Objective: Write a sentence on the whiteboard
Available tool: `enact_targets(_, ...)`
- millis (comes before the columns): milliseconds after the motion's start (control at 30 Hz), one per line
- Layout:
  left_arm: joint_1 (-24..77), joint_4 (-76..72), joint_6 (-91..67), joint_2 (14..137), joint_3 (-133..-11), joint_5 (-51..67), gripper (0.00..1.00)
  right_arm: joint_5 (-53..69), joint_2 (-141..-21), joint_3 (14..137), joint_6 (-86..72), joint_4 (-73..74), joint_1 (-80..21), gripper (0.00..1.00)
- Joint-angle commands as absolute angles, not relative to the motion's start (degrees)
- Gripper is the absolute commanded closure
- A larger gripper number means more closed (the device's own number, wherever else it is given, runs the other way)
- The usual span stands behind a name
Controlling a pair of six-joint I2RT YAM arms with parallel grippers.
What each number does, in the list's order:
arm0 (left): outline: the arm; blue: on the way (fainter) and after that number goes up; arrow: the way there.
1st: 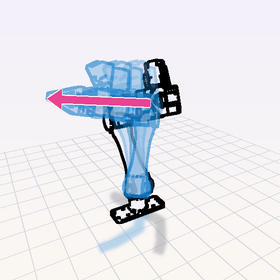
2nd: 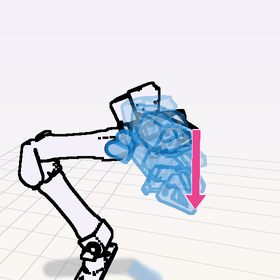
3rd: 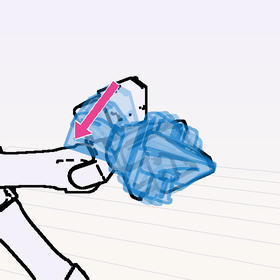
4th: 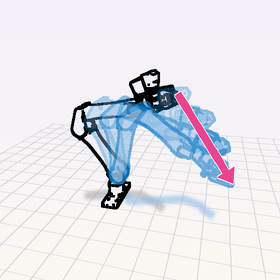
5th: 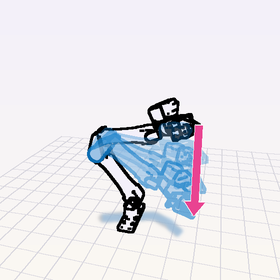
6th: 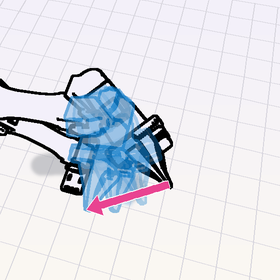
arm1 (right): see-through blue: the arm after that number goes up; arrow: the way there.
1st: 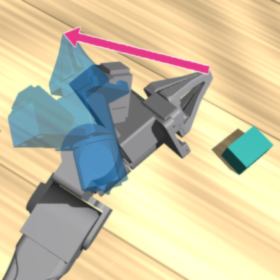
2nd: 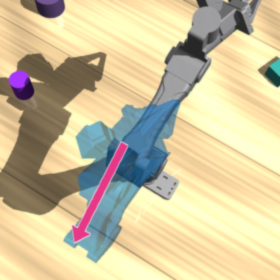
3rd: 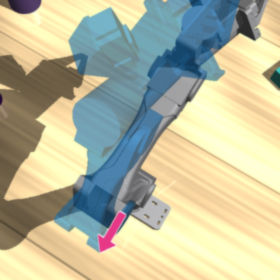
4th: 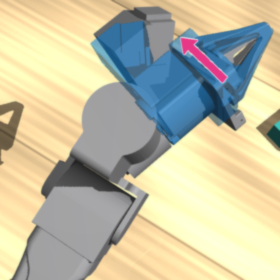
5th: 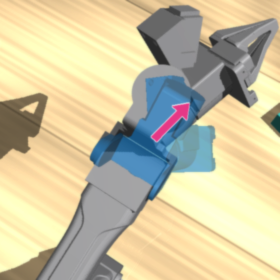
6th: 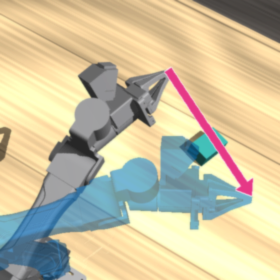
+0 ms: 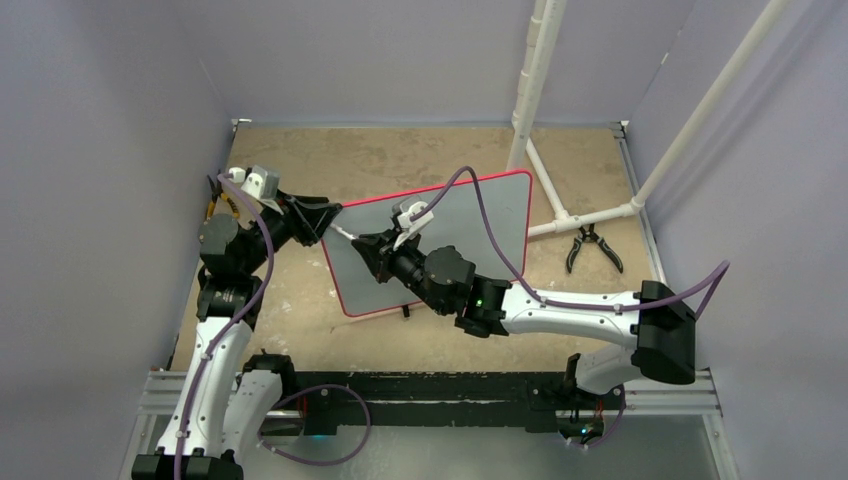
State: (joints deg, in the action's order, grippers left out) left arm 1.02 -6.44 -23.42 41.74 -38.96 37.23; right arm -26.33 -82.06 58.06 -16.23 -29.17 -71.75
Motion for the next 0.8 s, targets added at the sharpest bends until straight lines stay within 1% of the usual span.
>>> enact_targets(0,1.09,-8.95,-24.17,41.48,-38.67,40.00,0.64,-29.55,-81.88,59.97,-15.80,-29.58,-71.84,1.00)
enact_targets(767,1.06,-8.68,-23.86,41.48,-38.85,39.64,0.66,-28.07,-77.75,52.74,-19.75,-26.28,-71.89,1.00)
